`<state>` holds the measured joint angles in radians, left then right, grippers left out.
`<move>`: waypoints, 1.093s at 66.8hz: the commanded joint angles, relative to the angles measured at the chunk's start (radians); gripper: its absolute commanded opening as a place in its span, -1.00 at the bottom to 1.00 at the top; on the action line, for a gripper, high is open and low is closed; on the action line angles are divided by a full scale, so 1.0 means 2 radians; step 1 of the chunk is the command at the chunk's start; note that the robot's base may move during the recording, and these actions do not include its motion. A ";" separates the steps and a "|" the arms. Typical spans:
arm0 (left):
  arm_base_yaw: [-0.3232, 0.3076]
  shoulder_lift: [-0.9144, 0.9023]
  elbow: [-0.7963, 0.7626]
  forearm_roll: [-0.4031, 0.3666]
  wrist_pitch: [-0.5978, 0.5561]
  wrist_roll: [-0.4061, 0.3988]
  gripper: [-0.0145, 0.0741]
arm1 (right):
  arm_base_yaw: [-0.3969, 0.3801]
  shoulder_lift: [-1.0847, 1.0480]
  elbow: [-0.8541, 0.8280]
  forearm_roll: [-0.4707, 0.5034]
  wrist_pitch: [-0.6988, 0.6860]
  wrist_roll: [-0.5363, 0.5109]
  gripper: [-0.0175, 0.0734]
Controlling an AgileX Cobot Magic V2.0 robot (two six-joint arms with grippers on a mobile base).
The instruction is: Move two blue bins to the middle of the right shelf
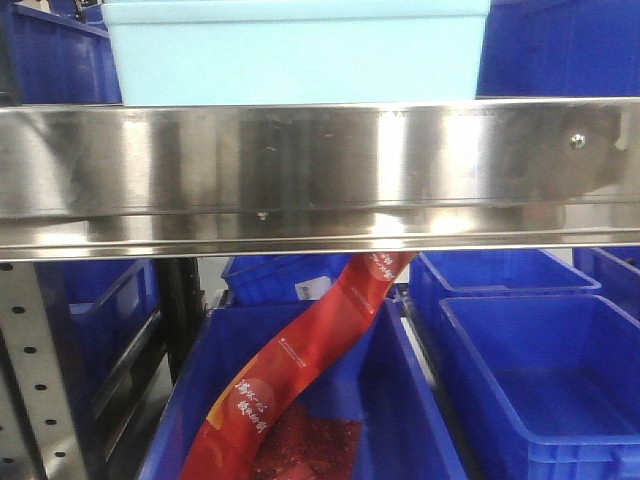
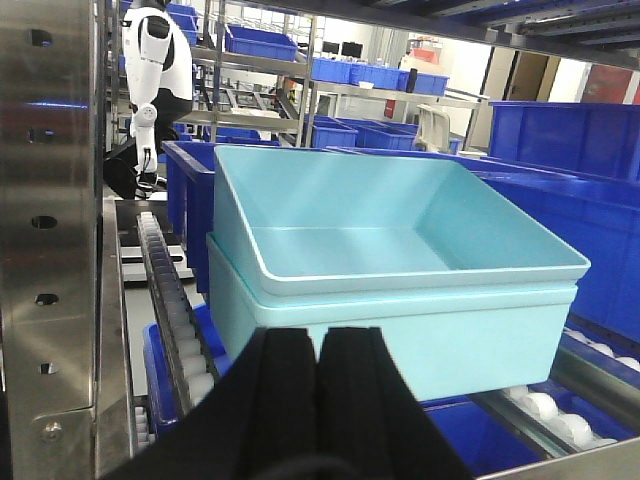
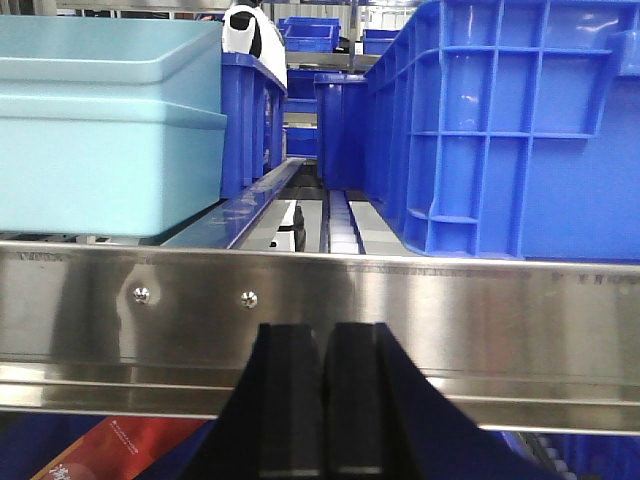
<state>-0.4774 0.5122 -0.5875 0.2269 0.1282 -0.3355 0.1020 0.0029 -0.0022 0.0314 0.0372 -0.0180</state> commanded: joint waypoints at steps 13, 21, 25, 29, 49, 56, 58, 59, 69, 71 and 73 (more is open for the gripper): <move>-0.003 -0.003 -0.001 0.003 -0.009 0.001 -0.92 | -0.002 -0.001 0.001 0.003 -0.004 -0.005 -0.98; -0.003 -0.003 -0.001 0.003 -0.009 0.001 -0.92 | -0.002 -0.001 0.001 0.003 -0.004 -0.005 -0.98; -0.003 -0.003 -0.001 0.003 -0.009 0.001 -0.92 | -0.002 -0.001 0.001 0.003 -0.004 -0.005 -0.98; -0.003 -0.003 -0.001 0.003 -0.009 0.001 -0.92 | -0.002 -0.001 0.001 0.003 -0.004 -0.005 -0.98; 0.022 -0.037 0.036 -0.061 -0.012 0.069 -0.92 | -0.002 -0.001 0.001 0.003 -0.004 -0.005 -0.98; 0.054 -0.087 0.087 -0.113 -0.023 0.194 -0.92 | -0.002 -0.001 0.001 0.003 -0.004 -0.005 -0.98; 0.063 -0.102 0.100 -0.127 -0.024 0.208 -0.92 | -0.002 -0.001 0.001 0.003 -0.004 -0.005 -0.98; 0.067 -0.109 0.107 -0.127 -0.024 0.209 -0.92 | -0.002 -0.001 0.001 0.003 -0.004 -0.005 -0.98; 0.110 -0.189 0.179 -0.127 -0.024 0.210 -0.92 | -0.002 -0.001 0.001 0.003 -0.004 -0.005 -0.98; 0.116 -0.199 0.189 -0.127 -0.024 0.210 -0.92 | -0.002 -0.001 0.001 0.003 -0.004 -0.005 -0.98; 0.122 -0.211 0.201 -0.127 -0.024 0.210 -0.92 | -0.002 -0.001 0.001 0.003 -0.004 -0.005 -0.98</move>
<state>-0.2602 0.1421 -0.2332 -0.0147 0.1013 0.0749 0.1020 0.0029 -0.0022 0.0333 0.0392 -0.0180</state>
